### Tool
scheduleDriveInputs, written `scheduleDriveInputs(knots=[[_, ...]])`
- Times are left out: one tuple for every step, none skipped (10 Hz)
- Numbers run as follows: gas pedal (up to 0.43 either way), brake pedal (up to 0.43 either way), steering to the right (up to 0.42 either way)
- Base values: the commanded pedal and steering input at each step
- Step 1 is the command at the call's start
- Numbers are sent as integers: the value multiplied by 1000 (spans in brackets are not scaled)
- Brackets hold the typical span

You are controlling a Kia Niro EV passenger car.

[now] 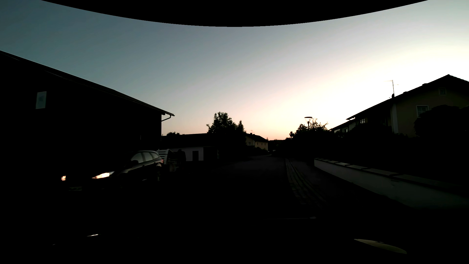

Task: Follow the waypoints while adhering to traffic rules and regulations

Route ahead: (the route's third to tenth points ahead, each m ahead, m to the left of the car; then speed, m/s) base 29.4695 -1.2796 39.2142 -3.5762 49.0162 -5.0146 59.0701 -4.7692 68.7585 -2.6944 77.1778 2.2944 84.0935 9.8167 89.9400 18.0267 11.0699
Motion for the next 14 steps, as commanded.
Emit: scheduleDriveInputs(knots=[[118,0,71],[118,0,71],[118,0,71],[118,0,71],[118,0,71],[118,0,71],[118,0,69],[118,0,65],[118,0,60],[118,0,54],[118,0,49],[118,0,42],[118,0,36],[118,0,31]])
